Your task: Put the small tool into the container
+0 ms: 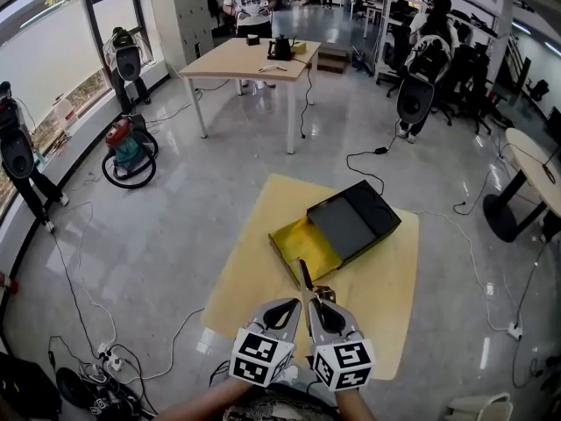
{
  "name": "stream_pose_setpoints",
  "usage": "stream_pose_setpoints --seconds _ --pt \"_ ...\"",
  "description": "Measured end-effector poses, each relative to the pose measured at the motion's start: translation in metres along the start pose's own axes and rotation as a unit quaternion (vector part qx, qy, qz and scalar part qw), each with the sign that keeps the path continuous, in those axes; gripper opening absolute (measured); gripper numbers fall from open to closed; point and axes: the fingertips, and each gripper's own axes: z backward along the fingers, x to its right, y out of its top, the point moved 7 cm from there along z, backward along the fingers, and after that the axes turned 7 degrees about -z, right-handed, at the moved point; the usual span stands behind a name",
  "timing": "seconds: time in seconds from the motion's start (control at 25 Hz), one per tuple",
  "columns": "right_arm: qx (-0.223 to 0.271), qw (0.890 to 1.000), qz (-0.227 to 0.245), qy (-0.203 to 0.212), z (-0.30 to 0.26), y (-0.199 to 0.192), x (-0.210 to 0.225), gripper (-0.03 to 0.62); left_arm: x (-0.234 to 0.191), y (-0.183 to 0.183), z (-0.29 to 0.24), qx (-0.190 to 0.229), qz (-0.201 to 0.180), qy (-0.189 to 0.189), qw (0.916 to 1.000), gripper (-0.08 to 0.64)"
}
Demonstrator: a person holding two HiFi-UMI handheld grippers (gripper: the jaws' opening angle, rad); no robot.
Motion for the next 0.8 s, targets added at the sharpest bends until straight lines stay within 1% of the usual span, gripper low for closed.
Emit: stream_pose_setpoints --seconds 0.12,0.24,0.36,0.56,0.68,0.8 --pt "-0.003 1.0 -0.002 0.0 -0.017 0.011 0.018 0.015 -0.01 0.011 -0.021 0.002 0.001 0.002 1.0 0.011" --pt "-0.003 1.0 -0.004 -0.002 -0.049 0.031 0.021 0.015 -0.041 0.026 -0.038 0.0 0.003 0.001 1.0 0.011" --pt "-0.007 1.0 -0.005 -0.009 -0.093 0.044 0.024 0.015 -0.083 0.034 -0.059 0.0 0.005 -0.005 1.0 0.011" --pt "-0.013 1.0 -0.011 -0.026 -0.171 0.056 0.038 0.015 -0.152 0.038 -0.106 -0.006 0.003 -0.023 0.9997 0.011" --pt "-0.016 0.999 -0.014 -0.038 -0.228 0.063 0.038 0.015 -0.206 0.041 -0.129 -0.008 -0.001 -0.036 0.9993 0.011" --pt "-0.019 0.999 -0.017 -0.048 -0.294 0.088 0.041 0.015 -0.269 0.058 -0.16 -0.011 -0.003 -0.046 0.9989 0.011"
